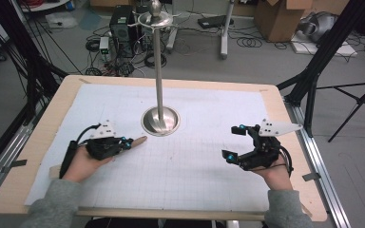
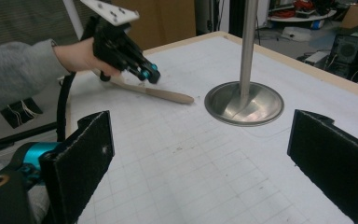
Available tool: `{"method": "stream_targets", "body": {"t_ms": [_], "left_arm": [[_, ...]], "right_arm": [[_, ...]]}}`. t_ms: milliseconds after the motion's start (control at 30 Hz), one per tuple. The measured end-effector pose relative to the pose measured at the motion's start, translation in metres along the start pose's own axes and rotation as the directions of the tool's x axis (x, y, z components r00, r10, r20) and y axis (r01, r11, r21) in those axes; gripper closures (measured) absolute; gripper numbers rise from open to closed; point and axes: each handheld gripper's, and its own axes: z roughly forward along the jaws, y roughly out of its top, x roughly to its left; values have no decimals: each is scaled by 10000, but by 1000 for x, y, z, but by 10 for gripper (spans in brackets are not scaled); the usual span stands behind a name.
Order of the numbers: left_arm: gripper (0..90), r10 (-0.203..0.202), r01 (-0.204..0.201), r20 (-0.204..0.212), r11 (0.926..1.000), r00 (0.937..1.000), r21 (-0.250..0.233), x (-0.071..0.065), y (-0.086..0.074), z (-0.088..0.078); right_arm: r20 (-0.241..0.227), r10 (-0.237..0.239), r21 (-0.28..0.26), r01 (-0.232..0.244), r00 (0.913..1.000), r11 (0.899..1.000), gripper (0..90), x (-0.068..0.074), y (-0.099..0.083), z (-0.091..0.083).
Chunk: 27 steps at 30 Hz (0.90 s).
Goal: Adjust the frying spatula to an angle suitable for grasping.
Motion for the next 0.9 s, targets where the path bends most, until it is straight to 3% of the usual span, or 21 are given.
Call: {"method": "stream_targets", "body": {"t_ms": [267,400,600,900], "left_arm": [[900,137,-100,-750,9988,9971,484,26,-18,-42],[899,168,-111,-819,9976,9965,690,36,-26,-53],[899,118,-69,-615,9969,9980,786,43,-33,-58],[899,215,-170,-342,9919,9992,1258,42,-37,-42]], "right_arm": [[-64,-47,158,48,10000,9999,62,1,0,5],[-88,-61,254,63,9999,9997,62,0,0,7],[-132,-73,274,77,9999,9996,61,1,0,8],[-126,-80,332,84,9999,9994,62,1,0,8]]}}
